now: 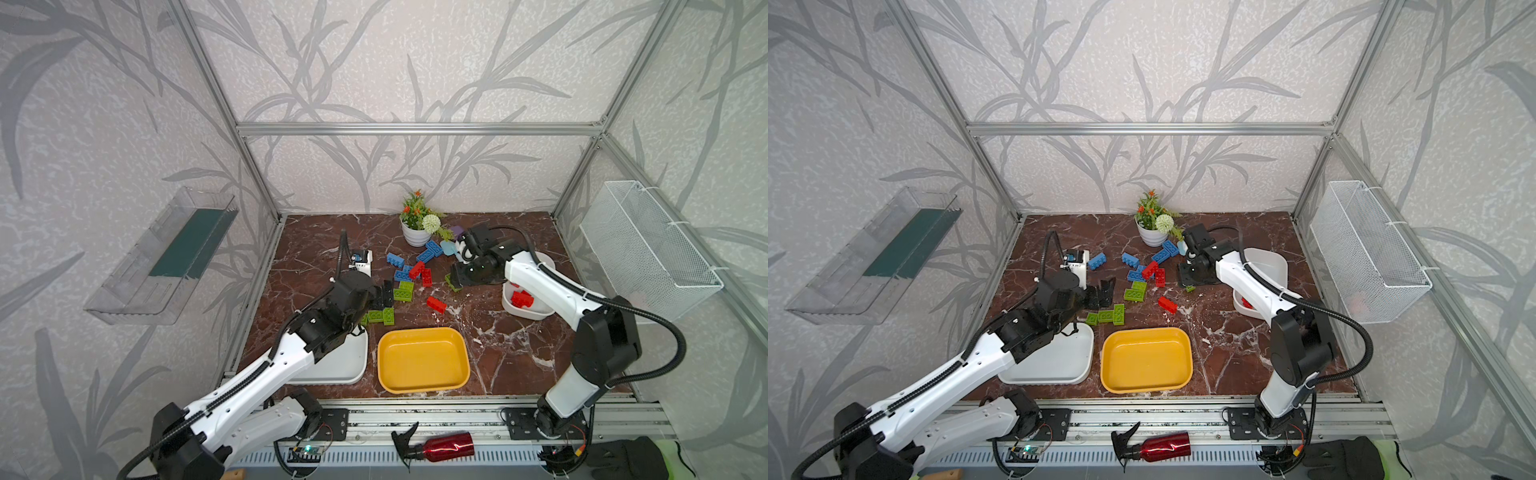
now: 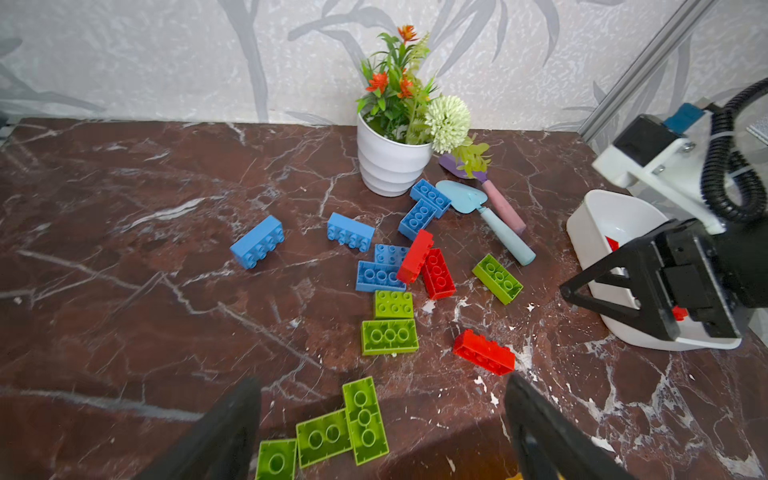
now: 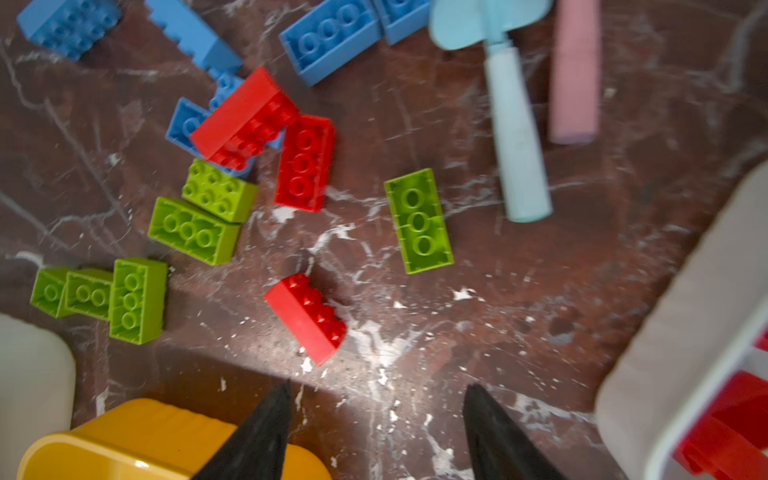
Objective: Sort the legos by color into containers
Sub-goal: 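Reach the right gripper to a red brick beside the yellow tray and grasp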
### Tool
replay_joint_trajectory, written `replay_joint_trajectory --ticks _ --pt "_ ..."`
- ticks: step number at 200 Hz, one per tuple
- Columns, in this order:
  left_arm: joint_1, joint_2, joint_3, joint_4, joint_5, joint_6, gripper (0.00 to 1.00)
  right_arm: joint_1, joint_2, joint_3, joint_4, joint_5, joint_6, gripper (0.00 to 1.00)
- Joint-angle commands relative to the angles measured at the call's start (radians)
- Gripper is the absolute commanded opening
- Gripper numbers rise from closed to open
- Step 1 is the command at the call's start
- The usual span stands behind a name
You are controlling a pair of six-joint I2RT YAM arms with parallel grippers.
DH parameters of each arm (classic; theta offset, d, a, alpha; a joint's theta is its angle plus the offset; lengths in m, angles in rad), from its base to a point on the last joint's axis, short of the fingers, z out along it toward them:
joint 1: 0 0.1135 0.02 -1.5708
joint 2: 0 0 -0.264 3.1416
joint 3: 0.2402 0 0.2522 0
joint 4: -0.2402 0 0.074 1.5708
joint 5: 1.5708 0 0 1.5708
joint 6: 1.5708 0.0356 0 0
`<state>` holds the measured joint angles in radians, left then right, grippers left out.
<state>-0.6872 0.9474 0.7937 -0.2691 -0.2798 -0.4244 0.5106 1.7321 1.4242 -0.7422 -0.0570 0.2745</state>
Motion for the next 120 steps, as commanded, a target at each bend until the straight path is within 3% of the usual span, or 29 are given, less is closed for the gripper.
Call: replay_joint_trajectory --ticks 1,56,120 --pt "0.002 -0.106 -0.050 -0.079 -0.081 -0.067 0.90 0.059 0.099 0.061 -0.023 -0.035 -0.055 0.66" --pt "0.004 -0.333 -0.160 -0.150 -0.188 -0.139 0.90 0.101 0.249 0.140 -0.078 -0.038 -0.114 0.65" --pt "0.004 -0.380 -0.165 -0.193 -0.240 -0.140 0.91 0.102 0.331 0.137 -0.068 -0.073 -0.144 0.58"
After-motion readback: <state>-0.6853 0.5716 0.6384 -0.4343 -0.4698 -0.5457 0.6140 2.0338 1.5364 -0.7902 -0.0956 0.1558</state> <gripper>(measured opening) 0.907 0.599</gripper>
